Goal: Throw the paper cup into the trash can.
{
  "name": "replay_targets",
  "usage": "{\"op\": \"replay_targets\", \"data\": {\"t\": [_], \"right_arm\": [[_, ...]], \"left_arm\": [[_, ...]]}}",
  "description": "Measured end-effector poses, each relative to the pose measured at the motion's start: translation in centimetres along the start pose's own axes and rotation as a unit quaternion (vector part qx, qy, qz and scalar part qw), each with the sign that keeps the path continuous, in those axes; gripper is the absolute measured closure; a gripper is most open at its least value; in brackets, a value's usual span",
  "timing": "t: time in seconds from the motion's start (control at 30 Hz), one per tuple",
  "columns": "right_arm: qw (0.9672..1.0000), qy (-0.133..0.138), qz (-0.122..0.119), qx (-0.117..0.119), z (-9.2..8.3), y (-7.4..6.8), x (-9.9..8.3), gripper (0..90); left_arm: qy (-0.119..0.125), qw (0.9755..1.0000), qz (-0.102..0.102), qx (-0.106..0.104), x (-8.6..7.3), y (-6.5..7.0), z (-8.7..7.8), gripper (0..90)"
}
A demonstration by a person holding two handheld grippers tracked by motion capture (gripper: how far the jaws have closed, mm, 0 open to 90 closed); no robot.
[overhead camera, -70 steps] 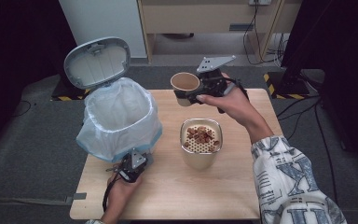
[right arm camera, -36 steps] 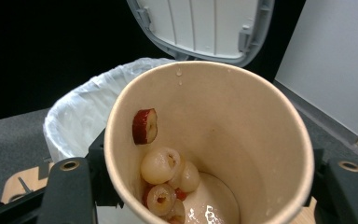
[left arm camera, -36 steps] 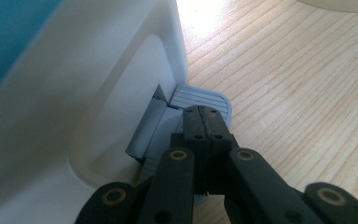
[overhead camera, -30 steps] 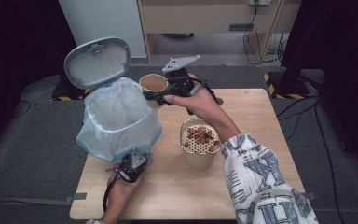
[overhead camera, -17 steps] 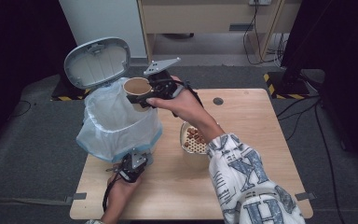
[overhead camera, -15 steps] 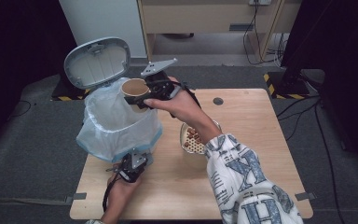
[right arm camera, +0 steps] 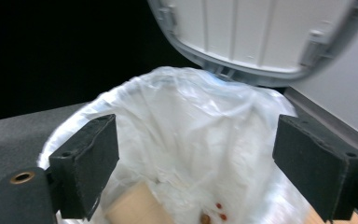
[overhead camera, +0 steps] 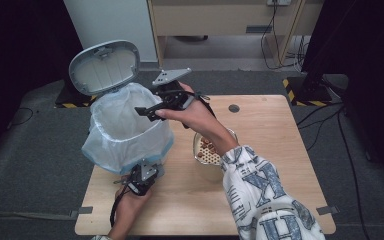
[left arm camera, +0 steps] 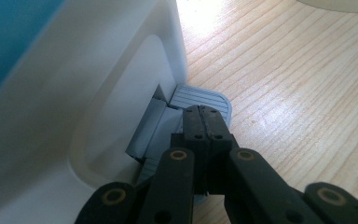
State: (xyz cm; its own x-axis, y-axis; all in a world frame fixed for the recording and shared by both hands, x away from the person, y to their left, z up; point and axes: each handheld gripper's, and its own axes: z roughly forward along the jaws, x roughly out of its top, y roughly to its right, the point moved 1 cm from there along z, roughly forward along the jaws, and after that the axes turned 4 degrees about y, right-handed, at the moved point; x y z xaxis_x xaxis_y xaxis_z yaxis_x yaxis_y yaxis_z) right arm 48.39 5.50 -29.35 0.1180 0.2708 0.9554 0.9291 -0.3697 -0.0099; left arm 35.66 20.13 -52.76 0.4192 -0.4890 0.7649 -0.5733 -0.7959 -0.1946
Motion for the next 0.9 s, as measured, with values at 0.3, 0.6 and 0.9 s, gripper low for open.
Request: {"op": "replay_targets", "data": {"t": [0.3, 0.6, 0.9], "right_arm": [[0.9998, -0.003, 0.004, -0.017, -1.5, 1.2, -0.7, 13.5], [0.9994, -0.003, 0.011, -0.033, -3.1, 1.9, -1.2, 11.5], [0.9985, -0.005, 0.02, -0.051, -5.1, 3.0, -1.9, 10.8]], "left_arm": [[-0.001, 1.0, 0.001, 0.0, 0.0, 0.0, 0.0, 89.6], [0.0, 1.0, 0.001, 0.0, 0.0, 0.0, 0.0, 89.6], [0.0, 1.0, 0.001, 0.0, 0.0, 0.0, 0.0, 89.6]]}}
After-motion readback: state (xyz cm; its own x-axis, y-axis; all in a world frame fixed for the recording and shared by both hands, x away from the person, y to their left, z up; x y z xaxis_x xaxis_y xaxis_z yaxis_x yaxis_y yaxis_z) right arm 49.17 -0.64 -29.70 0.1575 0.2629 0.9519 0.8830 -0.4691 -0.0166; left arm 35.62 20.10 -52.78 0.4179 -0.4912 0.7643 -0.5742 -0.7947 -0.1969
